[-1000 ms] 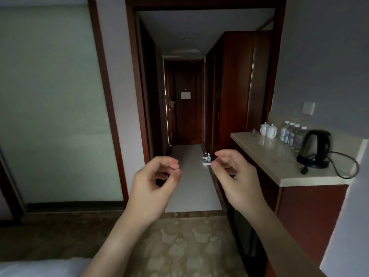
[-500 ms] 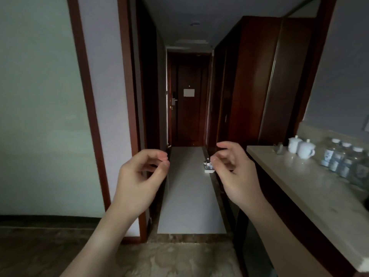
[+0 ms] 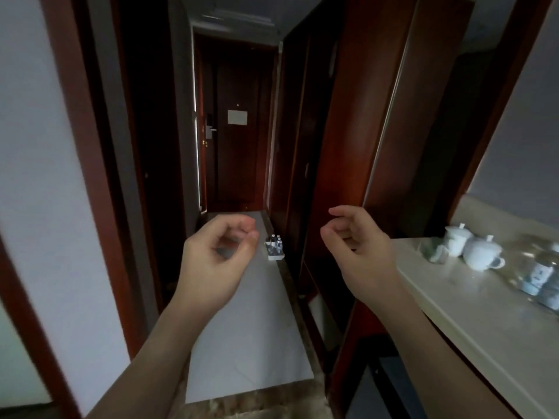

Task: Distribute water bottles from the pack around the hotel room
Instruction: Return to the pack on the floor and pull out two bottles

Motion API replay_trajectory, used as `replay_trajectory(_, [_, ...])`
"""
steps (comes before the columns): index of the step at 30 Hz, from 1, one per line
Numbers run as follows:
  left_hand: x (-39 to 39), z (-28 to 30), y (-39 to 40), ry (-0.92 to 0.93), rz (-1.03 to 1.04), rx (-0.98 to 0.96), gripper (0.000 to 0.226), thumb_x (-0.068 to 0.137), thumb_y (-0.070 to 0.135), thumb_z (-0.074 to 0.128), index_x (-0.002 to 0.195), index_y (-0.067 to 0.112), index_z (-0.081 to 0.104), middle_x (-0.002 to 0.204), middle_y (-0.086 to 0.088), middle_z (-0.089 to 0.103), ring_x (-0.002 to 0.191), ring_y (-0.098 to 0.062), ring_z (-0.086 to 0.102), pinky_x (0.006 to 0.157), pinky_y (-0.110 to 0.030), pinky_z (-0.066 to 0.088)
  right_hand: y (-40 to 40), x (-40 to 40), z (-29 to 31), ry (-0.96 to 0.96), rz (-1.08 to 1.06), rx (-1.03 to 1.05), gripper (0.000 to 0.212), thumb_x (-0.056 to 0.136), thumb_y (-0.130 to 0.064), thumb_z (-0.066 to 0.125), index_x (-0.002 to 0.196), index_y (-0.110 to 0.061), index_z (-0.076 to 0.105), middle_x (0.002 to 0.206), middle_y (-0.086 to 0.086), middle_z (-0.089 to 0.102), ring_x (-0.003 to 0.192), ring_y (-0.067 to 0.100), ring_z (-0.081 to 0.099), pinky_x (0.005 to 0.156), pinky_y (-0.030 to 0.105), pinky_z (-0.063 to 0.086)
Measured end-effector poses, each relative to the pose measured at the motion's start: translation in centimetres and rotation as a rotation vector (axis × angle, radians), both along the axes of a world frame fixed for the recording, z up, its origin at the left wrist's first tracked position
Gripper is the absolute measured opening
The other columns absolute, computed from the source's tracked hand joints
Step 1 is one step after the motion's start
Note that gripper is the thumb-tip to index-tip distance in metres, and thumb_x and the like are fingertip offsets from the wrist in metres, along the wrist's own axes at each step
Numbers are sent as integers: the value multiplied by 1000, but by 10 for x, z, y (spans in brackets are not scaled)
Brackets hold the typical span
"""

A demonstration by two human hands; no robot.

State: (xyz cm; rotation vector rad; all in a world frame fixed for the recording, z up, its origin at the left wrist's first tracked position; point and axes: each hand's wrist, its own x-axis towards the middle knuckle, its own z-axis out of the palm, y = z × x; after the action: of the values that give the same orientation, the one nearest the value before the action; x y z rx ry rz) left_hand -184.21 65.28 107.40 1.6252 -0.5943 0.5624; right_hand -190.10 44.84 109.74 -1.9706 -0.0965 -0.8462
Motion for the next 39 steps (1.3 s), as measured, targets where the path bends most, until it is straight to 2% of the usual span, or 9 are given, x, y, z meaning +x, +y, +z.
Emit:
replay_trajectory(3, [76, -9, -18, 14, 19, -19, 15, 87, 6, 68, 94, 18, 72, 90, 1, 72, 84, -13, 67, 82, -28, 55, -29, 73, -9, -19, -22, 29, 26, 89, -20, 67, 115, -21, 62, 88, -8, 70, 87, 2, 66, 77, 16, 52])
replay_trajectory(8, [200, -22, -69, -17, 36, 2, 9, 86, 14, 68, 94, 15, 71, 88, -1, 72, 81, -14, 68, 77, -26, 55, -94, 204, -22, -58, -16, 136, 21, 91, -18, 64, 111, -20, 63, 90, -2, 71, 88, 13, 69, 82, 28, 56])
replay_trajectory(11, [276, -14, -103, -48, 31, 6, 17, 82, 25, 66, 94, 14, 71, 88, 0, 72, 80, -14, 68, 76, -23, 54, -119, 286, -19, -77, 36, 160, 21, 90, -18, 65, 110, -22, 62, 88, -4, 71, 87, 10, 69, 78, 22, 53])
replay_trajectory(15, [362, 1, -130, -67, 56, 0, 13, 84, 14, 66, 96, 10, 71, 91, -3, 72, 82, -15, 68, 75, -21, 53, -138, 383, -9, -75, 103, 158, 22, 90, -15, 66, 111, -20, 63, 87, -5, 71, 84, 7, 67, 76, 18, 52])
replay_trajectory(21, [491, -1, -147, -58, 58, 17, 13, 83, 13, 66, 95, 12, 71, 92, -1, 72, 84, -15, 68, 76, -20, 53, -158, 515, -9, -47, 129, 173, 21, 90, -15, 66, 107, -28, 62, 90, -4, 71, 84, 7, 68, 75, 19, 52])
replay_trajectory(24, [567, -13, -151, -54, 41, 4, 12, 83, 13, 67, 94, 12, 71, 92, -2, 72, 84, -15, 68, 77, -20, 53, -162, 587, -18, -54, 116, 173, 22, 91, -15, 65, 107, -29, 61, 89, -3, 71, 87, 12, 69, 75, 21, 53])
replay_trajectory(28, [678, -27, -151, -72, 13, 0, 14, 84, 2, 71, 94, 12, 70, 89, 0, 71, 79, -6, 65, 77, -15, 49, -158, 688, -26, -65, 95, 184, 19, 91, -13, 64, 109, -19, 62, 87, 1, 71, 84, 16, 69, 74, 21, 54])
replay_trajectory(34, [845, -19, -166, -45, -87, -54, 14, 79, 28, 67, 92, 24, 69, 92, 4, 71, 80, -3, 65, 77, -18, 49, -158, 836, -12, -49, 53, 154, 20, 89, -11, 67, 107, -17, 62, 80, -6, 69, 78, 5, 66, 72, 15, 50])
replay_trajectory(39, [951, -12, -189, -77, -110, 24, 18, 79, 33, 63, 96, 28, 67, 96, 10, 70, 87, -8, 68, 79, -23, 53, -183, 934, -10, -29, -16, 143, 20, 89, -14, 67, 107, -22, 63, 82, -7, 69, 81, 6, 67, 73, 16, 51])
